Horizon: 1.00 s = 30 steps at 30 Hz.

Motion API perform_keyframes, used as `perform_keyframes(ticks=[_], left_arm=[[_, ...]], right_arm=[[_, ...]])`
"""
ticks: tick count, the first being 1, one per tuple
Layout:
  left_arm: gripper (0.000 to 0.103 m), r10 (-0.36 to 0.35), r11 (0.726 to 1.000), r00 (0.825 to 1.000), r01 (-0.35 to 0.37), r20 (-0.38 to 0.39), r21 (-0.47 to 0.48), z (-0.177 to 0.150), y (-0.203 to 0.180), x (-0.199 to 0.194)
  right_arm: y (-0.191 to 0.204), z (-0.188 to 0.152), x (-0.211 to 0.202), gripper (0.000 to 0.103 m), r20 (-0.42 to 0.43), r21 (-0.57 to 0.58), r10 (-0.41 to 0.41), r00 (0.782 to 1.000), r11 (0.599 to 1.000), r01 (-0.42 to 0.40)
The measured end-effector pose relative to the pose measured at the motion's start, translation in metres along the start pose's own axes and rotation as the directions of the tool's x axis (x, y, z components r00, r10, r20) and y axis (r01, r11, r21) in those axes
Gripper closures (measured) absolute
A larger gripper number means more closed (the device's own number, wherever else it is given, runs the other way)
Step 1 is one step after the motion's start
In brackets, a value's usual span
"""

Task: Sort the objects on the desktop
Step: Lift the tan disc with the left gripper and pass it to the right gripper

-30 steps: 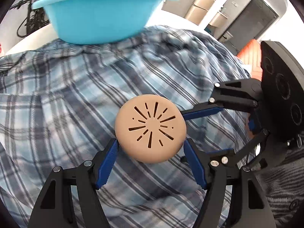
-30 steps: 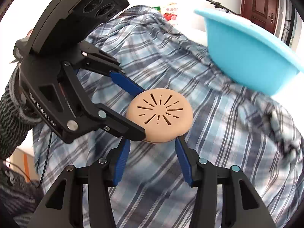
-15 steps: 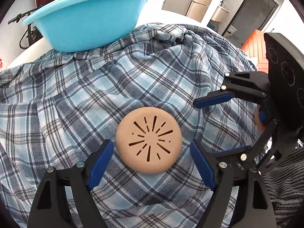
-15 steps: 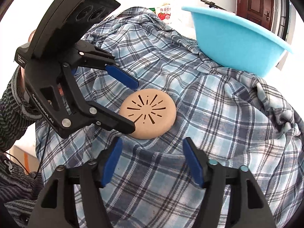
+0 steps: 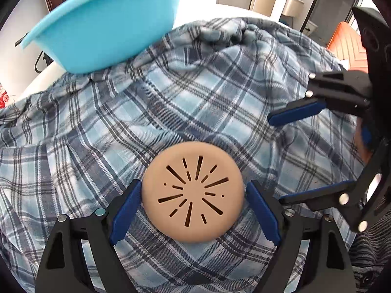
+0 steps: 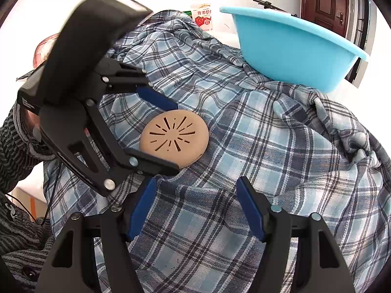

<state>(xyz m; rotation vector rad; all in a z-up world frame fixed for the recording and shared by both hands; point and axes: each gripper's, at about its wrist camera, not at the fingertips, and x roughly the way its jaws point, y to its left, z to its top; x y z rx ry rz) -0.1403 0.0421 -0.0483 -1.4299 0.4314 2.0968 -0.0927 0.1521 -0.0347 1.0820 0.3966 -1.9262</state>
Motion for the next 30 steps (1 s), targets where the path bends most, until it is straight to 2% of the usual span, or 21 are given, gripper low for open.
perform_keyframes(ticks=[4,7,9,12,16,19,22,26,30], left_arm=[[0.015,0.008,1.0,1.0,-0.008,0.004,0.012,-0.001,0.0,0.003],[0.015,-0.021,1.0,1.0,0.022,0.015,-0.022,-0.001,0.005,0.001],[0.024,-0.042,0.996,0.999,0.043,0.019,-0.078,0.0,0.014,-0.002],[0.029,-0.047,0.99,0.999,0.046,-0.002,-0.134,0.002,0.023,-0.004],[0.032,0.006,0.991,1.0,-0.008,-0.022,-0.137,0.001,0.024,-0.007],[0.032,-0.032,0.987,0.999,0.033,0.008,-0.156,0.0,0.024,-0.019],[0.032,-0.033,0.991,0.998,0.04,0.057,-0.13,0.002,0.018,-0.038],[0.032,-0.026,0.998,0.996,0.031,0.09,-0.055,0.007,0.0,-0.051],[0.032,-0.05,0.999,0.991,0.048,0.121,0.019,0.01,-0.018,-0.054]], right_arm=[[-0.006,0.0,0.001,0.036,-0.001,0.019,0.003,1.0,1.0,-0.003],[-0.01,-0.002,0.002,0.036,-0.007,0.04,0.007,1.0,0.999,-0.007],[-0.011,-0.003,0.002,0.036,-0.006,0.048,0.005,1.0,0.999,-0.004],[-0.013,-0.002,-0.001,0.036,0.0,0.051,-0.006,1.0,0.999,0.006],[-0.016,0.001,-0.005,0.036,0.013,0.047,-0.014,1.0,0.999,0.014],[-0.019,0.001,-0.009,0.036,0.023,0.055,-0.012,1.0,0.998,0.01],[-0.025,0.003,-0.011,0.036,0.029,0.086,0.01,1.0,0.996,-0.012],[-0.043,0.01,-0.022,0.036,0.08,0.201,0.03,0.996,0.979,-0.045],[-0.06,0.021,-0.028,0.036,0.116,0.306,0.169,0.979,0.931,-0.198]])
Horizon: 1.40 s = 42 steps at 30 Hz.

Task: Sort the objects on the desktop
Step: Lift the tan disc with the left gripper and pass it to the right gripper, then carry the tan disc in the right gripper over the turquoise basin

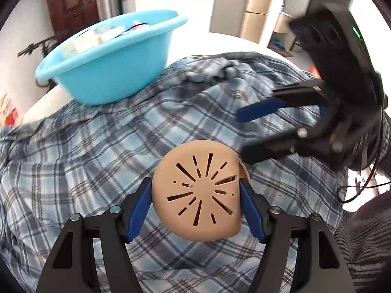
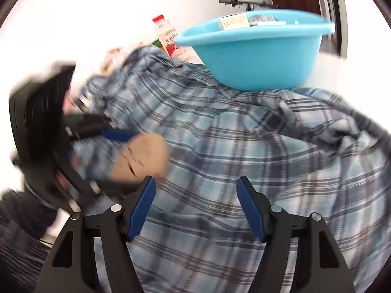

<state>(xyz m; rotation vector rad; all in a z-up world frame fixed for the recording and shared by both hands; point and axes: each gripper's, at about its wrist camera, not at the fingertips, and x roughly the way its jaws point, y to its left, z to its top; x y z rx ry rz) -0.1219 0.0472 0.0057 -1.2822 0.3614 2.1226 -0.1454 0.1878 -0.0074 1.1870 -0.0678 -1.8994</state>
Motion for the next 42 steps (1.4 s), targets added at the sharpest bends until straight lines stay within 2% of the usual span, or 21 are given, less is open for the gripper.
perform_keyframes(ticks=[3,6,8,10,11,14,16,18,23,28,33,37,42], left_arm=[[0.032,-0.019,0.999,1.0,0.019,-0.001,0.032,0.004,-0.01,0.006],[0.032,-0.029,0.999,1.0,0.029,-0.003,0.045,0.006,-0.016,0.008],[0.031,-0.031,0.998,0.999,0.031,-0.012,0.048,0.006,-0.017,0.009],[0.029,-0.03,0.998,0.999,0.032,-0.031,0.048,0.005,-0.016,0.016],[0.028,-0.034,0.999,0.998,0.036,-0.045,0.04,0.005,-0.014,0.021],[0.026,-0.056,0.998,0.996,0.056,-0.065,0.009,0.004,-0.011,0.029],[0.025,-0.049,0.999,0.997,0.05,-0.06,0.011,0.004,-0.012,0.03],[0.018,-0.033,0.999,0.998,0.034,-0.052,0.023,0.004,-0.013,0.029],[0.018,0.001,1.0,0.999,0.001,-0.044,0.028,0.005,-0.009,0.027],[0.018,0.002,0.999,0.999,-0.003,-0.033,-0.035,0.008,0.005,0.021],[0.018,0.071,0.993,0.997,-0.074,-0.028,-0.096,0.019,0.019,0.012],[0.018,0.199,0.974,0.978,-0.204,-0.053,-0.096,0.034,0.024,0.013],[0.018,0.144,0.98,0.989,-0.144,-0.006,-0.14,0.051,0.033,-0.005]], right_arm=[[-0.001,0.005,0.004,0.036,-0.028,0.056,0.089,0.996,0.995,-0.088],[0.0,0.005,0.016,0.052,-0.08,0.084,0.142,0.987,0.987,-0.135],[0.002,0.004,0.022,0.067,-0.108,0.089,0.165,0.98,0.984,-0.156],[0.002,0.003,0.025,0.073,-0.119,0.087,0.162,0.98,0.984,-0.152],[0.004,0.003,0.026,0.079,-0.121,0.075,0.148,0.982,0.987,-0.139],[0.005,0.004,0.026,0.087,-0.12,0.067,0.138,0.983,0.989,-0.131],[0.005,0.005,0.026,0.088,-0.117,0.064,0.137,0.984,0.989,-0.13],[0.005,0.006,0.023,0.088,-0.103,0.052,0.116,0.988,0.992,-0.111],[0.015,0.011,0.004,0.089,-0.028,-0.037,0.024,0.999,0.999,-0.025],[0.016,0.021,-0.017,0.089,0.043,-0.082,-0.062,0.997,0.994,0.066],[0.016,0.031,-0.029,0.089,0.083,-0.118,-0.15,0.985,0.98,0.16],[0.019,0.04,-0.023,0.089,0.064,-0.172,-0.309,0.949,0.933,0.315],[0.018,0.053,-0.03,0.089,0.072,-0.192,-0.332,0.941,0.921,0.339]])
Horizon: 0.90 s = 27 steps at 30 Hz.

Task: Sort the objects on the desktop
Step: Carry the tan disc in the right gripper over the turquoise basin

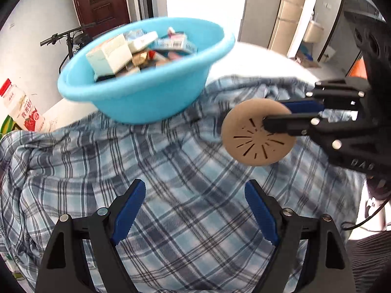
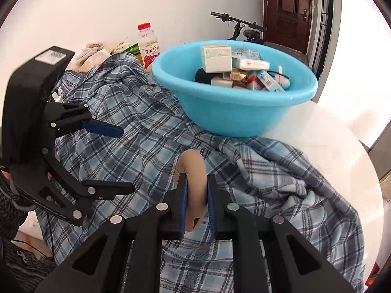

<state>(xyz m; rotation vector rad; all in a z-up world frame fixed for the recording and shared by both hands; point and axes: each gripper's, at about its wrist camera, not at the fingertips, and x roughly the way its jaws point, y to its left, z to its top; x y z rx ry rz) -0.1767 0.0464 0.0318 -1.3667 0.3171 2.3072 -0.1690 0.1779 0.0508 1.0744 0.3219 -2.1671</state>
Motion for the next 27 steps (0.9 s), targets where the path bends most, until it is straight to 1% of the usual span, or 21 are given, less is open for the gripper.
perform_keyframes(ticks=[2,4,6,8,10,14,18,20,22,24,26,27], left_arm=[[0.018,0.018,1.0,1.0,-0.018,0.023,-0.007,0.009,0.001,-0.005],[0.018,0.021,1.0,0.999,-0.021,0.043,-0.017,0.018,0.005,-0.01],[0.028,0.003,1.0,0.998,-0.002,0.059,-0.017,0.027,0.007,-0.014],[0.033,-0.005,0.999,0.998,0.008,0.065,-0.04,0.036,0.012,-0.017],[0.033,-0.006,0.998,0.997,0.011,0.082,-0.056,0.043,0.016,-0.019],[0.033,0.014,0.998,0.994,-0.008,0.107,-0.06,0.058,0.022,-0.028],[0.033,0.05,0.996,0.989,-0.039,0.138,-0.077,0.078,0.034,-0.038],[0.034,0.058,0.994,0.986,-0.043,0.157,-0.097,0.09,0.041,-0.041],[0.034,0.091,0.991,0.983,-0.073,0.161,-0.114,0.102,0.049,-0.038],[0.034,0.115,0.986,0.98,-0.092,0.164,-0.14,0.113,0.057,-0.033],[0.034,0.087,0.984,0.984,-0.061,0.153,-0.168,0.124,0.067,-0.023],[0.034,0.073,0.983,0.986,-0.046,0.149,-0.177,0.129,0.071,-0.019]], right_arm=[[-0.002,0.006,-0.006,0.089,0.019,-0.003,-0.004,1.0,1.0,0.004],[-0.005,0.013,-0.011,0.089,0.035,0.004,-0.003,0.999,1.0,0.003],[-0.007,0.019,-0.015,0.089,0.049,0.013,-0.004,0.999,1.0,0.004],[-0.011,0.027,-0.018,0.089,0.068,0.026,-0.006,0.998,1.0,0.004],[-0.015,0.033,-0.02,0.089,0.092,0.043,-0.011,0.996,0.999,0.007],[-0.019,0.048,-0.032,0.089,0.142,0.061,0.009,0.99,0.998,-0.018],[-0.02,0.071,-0.046,0.089,0.209,0.037,-0.013,0.978,0.999,0.006],[-0.025,0.084,-0.046,0.089,0.225,0.043,-0.017,0.974,0.999,0.007],[-0.03,0.098,-0.041,0.089,0.231,0.053,-0.022,0.973,0.999,0.01],[-0.036,0.109,-0.033,0.089,0.246,0.06,-0.049,0.968,0.998,0.035],[-0.041,0.118,-0.024,0.089,0.261,0.07,-0.082,0.962,0.995,0.066],[-0.045,0.122,-0.018,0.089,0.258,0.077,-0.085,0.962,0.995,0.067]])
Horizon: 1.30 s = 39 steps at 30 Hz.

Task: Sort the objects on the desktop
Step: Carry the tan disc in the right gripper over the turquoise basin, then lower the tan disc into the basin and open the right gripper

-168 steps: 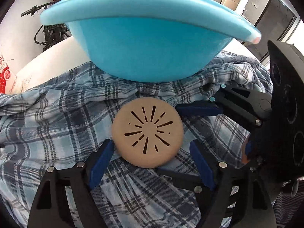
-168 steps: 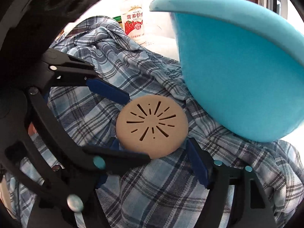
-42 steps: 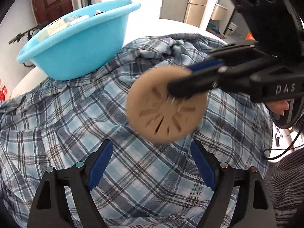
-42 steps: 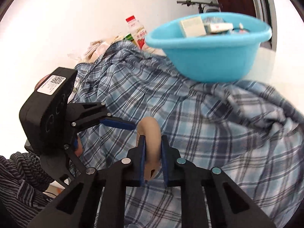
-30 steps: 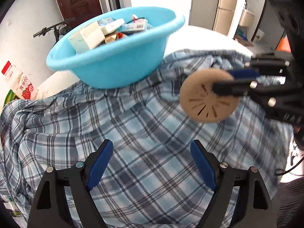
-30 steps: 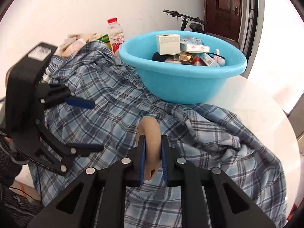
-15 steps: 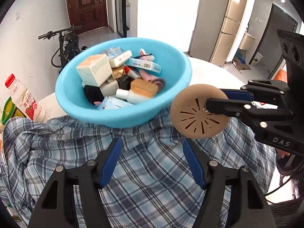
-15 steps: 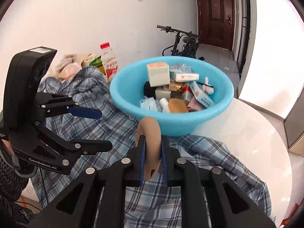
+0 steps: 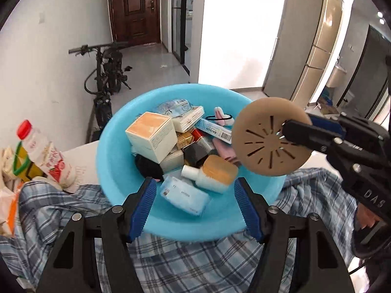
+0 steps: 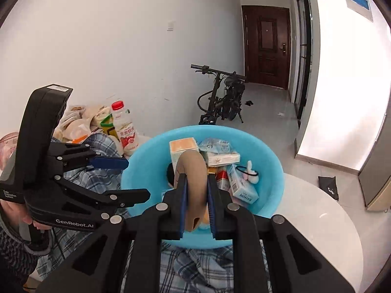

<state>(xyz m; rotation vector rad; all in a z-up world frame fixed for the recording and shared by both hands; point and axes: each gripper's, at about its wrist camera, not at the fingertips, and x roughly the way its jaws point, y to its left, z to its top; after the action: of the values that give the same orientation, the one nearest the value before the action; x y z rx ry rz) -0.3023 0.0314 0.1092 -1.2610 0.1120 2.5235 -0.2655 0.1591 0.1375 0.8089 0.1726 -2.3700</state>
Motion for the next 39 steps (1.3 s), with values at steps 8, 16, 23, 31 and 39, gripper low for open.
perform_keyframes(ticks=[8,16,23,31,39], left_arm=[[0.034,0.041,0.999,0.998,-0.041,-0.045,-0.004,0.023,0.013,0.035],[0.034,0.055,0.998,0.994,-0.059,-0.093,-0.039,0.026,0.037,0.063],[0.037,0.068,0.997,0.988,-0.074,-0.14,-0.037,0.025,0.045,0.091],[0.037,0.052,0.999,0.985,-0.054,-0.167,-0.004,0.019,0.042,0.105],[0.037,0.054,0.999,0.98,-0.054,-0.19,0.005,0.016,0.041,0.115]], right_arm=[[-0.019,0.017,0.055,0.089,-0.061,0.074,0.046,0.997,0.996,-0.041],[-0.012,0.011,0.091,0.089,-0.149,0.055,0.084,0.985,0.996,-0.076],[-0.006,0.011,0.107,0.089,-0.207,0.03,0.084,0.975,0.996,-0.08],[-0.01,0.019,0.125,0.089,-0.238,0.082,0.101,0.966,0.993,-0.084],[-0.011,0.013,0.137,0.089,-0.287,0.097,0.112,0.951,0.991,-0.087]])
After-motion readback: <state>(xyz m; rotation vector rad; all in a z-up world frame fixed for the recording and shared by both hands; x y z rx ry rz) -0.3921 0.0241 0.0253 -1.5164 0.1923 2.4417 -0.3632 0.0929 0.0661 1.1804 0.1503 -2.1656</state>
